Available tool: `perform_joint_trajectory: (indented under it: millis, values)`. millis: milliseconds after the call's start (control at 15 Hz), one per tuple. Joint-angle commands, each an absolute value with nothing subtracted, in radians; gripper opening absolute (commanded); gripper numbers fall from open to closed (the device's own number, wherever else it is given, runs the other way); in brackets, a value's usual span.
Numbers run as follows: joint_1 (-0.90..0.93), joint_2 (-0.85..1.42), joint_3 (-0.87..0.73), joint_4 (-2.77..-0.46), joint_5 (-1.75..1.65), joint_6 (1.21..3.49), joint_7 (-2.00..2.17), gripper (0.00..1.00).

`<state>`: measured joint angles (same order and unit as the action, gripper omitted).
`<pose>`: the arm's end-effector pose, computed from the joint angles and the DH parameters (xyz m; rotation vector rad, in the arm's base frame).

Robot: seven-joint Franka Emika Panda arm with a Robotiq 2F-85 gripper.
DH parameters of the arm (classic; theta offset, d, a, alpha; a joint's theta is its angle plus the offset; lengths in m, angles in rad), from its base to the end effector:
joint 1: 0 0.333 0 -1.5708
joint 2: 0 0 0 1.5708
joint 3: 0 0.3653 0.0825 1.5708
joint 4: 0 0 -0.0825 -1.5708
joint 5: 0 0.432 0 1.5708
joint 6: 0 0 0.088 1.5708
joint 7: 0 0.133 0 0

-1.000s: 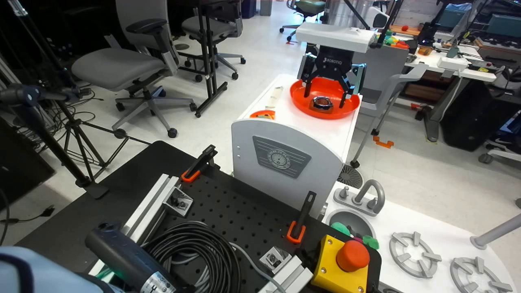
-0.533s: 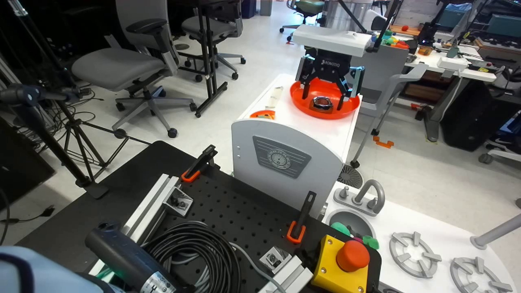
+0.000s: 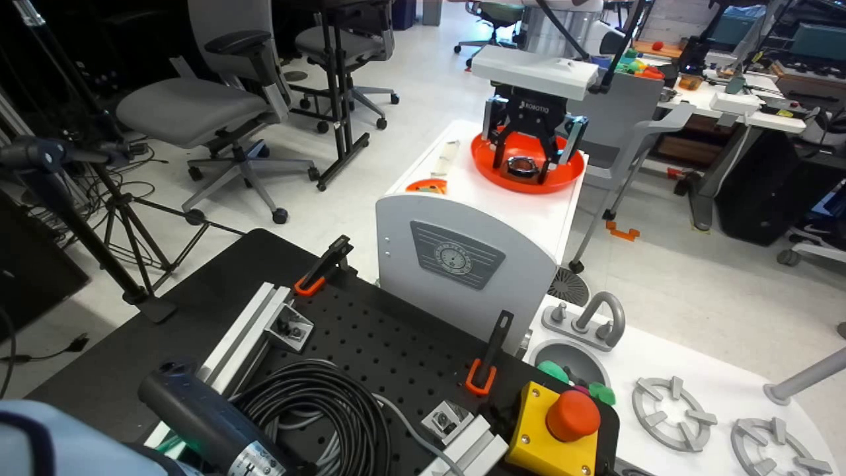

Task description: Remove the donut from the plate

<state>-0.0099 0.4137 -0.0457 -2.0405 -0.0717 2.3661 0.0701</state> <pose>0.6353 -0.0373 0.2129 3.0698 -0.1063 -0.1346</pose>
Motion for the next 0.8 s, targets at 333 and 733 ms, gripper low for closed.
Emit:
perform_joint_trajectory:
  millis: [333,733]
  values:
    - [-0.015,0.379,-0.042,-2.083,-0.057,2.414,0.061,0.4]
    - [-0.012,0.365,-0.043,-2.096,-0.061,2.423,0.066,0.4]
